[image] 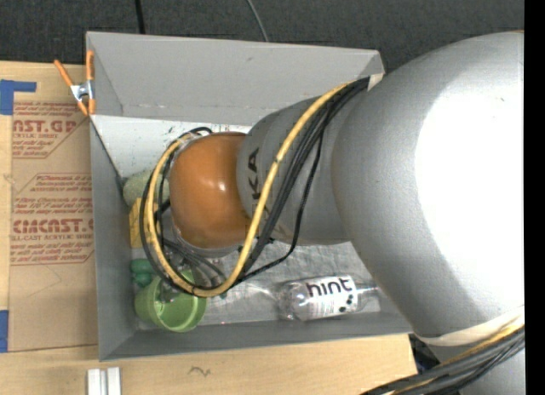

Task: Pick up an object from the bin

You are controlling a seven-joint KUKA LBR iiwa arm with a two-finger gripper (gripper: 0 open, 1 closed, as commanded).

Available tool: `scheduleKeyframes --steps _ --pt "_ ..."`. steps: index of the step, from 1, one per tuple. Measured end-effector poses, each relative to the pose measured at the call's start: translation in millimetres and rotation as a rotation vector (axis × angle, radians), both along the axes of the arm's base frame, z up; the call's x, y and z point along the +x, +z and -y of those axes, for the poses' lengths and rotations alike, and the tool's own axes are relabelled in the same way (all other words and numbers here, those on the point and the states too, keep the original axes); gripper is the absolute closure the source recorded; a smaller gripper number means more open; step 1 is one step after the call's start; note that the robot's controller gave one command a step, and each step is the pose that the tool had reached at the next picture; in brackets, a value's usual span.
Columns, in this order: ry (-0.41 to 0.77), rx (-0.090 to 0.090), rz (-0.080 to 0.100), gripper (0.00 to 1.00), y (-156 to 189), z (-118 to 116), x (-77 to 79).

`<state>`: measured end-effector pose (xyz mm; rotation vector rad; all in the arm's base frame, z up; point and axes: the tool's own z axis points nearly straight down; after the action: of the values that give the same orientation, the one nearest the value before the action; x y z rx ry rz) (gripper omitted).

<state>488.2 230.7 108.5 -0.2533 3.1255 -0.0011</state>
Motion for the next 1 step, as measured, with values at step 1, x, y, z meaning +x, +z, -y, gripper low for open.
scheduleKeyframes --steps 1 --pt "0.0 0.001 -0.002 1.0 16.2 -1.3 1.5"
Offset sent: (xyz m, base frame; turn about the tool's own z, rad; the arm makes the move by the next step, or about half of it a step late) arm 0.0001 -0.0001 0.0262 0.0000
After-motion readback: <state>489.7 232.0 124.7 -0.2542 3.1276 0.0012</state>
